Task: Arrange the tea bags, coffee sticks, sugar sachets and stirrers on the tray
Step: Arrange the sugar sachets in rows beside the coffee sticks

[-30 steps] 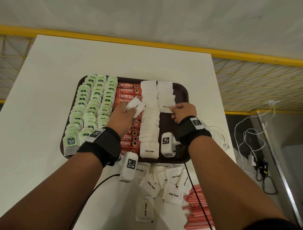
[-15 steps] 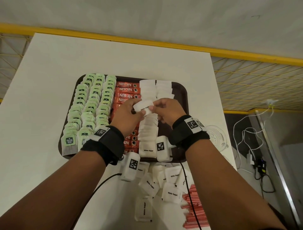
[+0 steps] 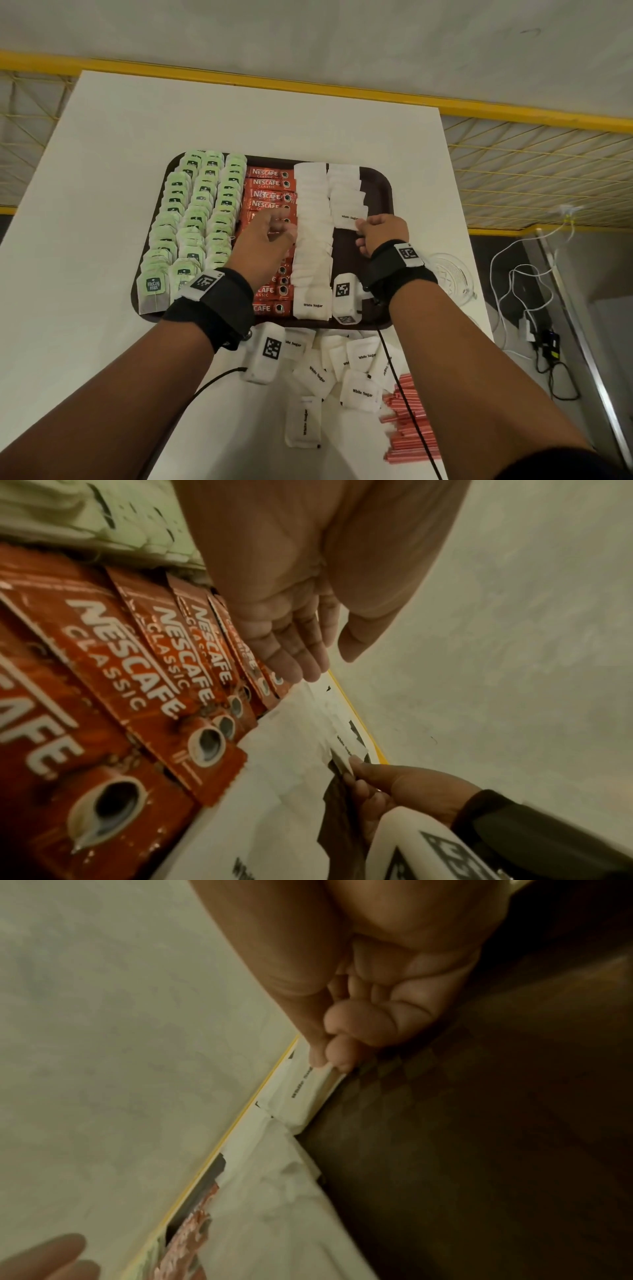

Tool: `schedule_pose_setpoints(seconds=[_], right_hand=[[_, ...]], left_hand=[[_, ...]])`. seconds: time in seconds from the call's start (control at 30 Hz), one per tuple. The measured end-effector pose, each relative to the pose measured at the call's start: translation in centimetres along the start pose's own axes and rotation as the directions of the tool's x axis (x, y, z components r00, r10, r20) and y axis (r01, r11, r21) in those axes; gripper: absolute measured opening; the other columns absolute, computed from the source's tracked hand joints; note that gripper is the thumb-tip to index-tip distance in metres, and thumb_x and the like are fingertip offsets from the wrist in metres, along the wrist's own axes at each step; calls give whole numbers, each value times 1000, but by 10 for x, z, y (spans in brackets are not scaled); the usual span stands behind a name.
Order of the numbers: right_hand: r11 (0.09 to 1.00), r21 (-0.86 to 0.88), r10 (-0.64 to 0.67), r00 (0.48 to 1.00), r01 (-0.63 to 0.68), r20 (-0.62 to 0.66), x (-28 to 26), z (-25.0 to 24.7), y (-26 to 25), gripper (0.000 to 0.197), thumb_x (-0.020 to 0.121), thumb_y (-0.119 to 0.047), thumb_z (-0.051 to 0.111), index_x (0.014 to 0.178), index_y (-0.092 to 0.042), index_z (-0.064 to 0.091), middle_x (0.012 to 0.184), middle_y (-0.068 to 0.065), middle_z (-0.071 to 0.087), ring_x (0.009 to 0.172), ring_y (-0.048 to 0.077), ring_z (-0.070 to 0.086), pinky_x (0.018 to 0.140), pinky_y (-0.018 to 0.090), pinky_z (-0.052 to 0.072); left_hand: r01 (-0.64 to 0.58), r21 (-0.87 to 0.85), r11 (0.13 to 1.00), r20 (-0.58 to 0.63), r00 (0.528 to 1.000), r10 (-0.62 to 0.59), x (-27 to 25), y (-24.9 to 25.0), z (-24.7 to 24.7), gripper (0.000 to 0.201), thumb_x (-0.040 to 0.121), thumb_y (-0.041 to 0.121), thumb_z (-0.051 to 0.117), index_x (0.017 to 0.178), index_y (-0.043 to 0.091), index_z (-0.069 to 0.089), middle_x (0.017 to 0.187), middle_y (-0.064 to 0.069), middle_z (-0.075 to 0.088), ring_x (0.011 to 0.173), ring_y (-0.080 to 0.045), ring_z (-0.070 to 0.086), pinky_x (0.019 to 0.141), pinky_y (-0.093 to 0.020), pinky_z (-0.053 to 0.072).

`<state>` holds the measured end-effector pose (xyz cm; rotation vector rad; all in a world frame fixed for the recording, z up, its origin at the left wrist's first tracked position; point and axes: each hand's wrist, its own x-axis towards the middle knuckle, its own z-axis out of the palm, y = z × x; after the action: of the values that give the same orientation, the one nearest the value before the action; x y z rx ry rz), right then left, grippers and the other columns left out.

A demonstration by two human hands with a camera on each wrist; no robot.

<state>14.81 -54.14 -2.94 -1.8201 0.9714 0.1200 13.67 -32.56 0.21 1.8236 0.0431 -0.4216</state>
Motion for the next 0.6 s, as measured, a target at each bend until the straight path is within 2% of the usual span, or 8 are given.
schedule_pose_setpoints(seconds=[0.03,0.1,0.2,0.27,0.37,0.4,0.47,0.6], right_hand=[[999,-47,-14,1000,14,-3,0,1,0,12,89,-26,69,90,-15,65,74,4,68,56,18,63,76,42,60],[992,-121,-34,999,32,-10,-1,0,0,21,87,-29,71,74,-20,58,71,5,69,59,22,67,80,46,59],[967,-240,-87,996,83,-6,-8,-4,-5,32,87,-30,70,64,-15,52,76,14,72,76,33,71,81,47,58],[953,-273,-136,991,130,-1,-15,-7,-6,29,85,-35,70,77,-10,57,81,15,72,80,33,71,81,46,58],[933,-302,-182,981,194,66,-41,-16,-10,33,87,-39,68,99,-9,61,79,11,70,63,27,70,68,39,61],[920,-321,-196,973,225,120,-55,-19,-10,30,88,-38,66,99,-11,61,79,8,68,59,24,69,64,36,60],[878,-356,-247,940,320,237,-82,-26,-8,24,89,-36,66,96,-14,60,83,3,66,62,19,67,66,34,60],[759,-417,-307,840,500,447,-130,-44,16,15,87,-27,70,95,-17,62,83,-8,58,75,12,58,72,28,48]], left_hand=[[-2,-4,1000,-1,1000,2,-2,0,-1,35,97,23,57,132,22,51,117,3,60,106,-12,62,85,-29,56],[-18,4,1000,-2,1000,18,-7,-1,-4,32,97,24,57,129,24,51,118,2,60,105,-12,61,84,-28,56],[-36,43,998,-6,999,36,-18,-2,-9,27,97,25,57,124,25,54,116,3,61,104,-14,63,85,-30,57],[-35,85,996,2,999,35,-26,-3,-13,23,97,26,58,119,23,57,114,4,62,103,-13,63,89,-36,57],[-39,160,986,45,998,32,-46,-3,-18,18,96,25,58,114,24,61,109,6,63,101,-13,64,91,-39,55],[-45,187,981,60,998,35,-54,-4,-18,16,96,25,58,112,24,61,108,6,64,99,-12,64,90,-38,55],[-74,256,964,96,994,51,-72,-9,-16,13,97,26,58,109,24,61,105,8,64,96,-7,62,86,-29,53],[-159,428,890,187,979,85,-107,-25,-6,13,96,25,60,108,22,65,105,11,62,91,5,55,76,-6,38]])
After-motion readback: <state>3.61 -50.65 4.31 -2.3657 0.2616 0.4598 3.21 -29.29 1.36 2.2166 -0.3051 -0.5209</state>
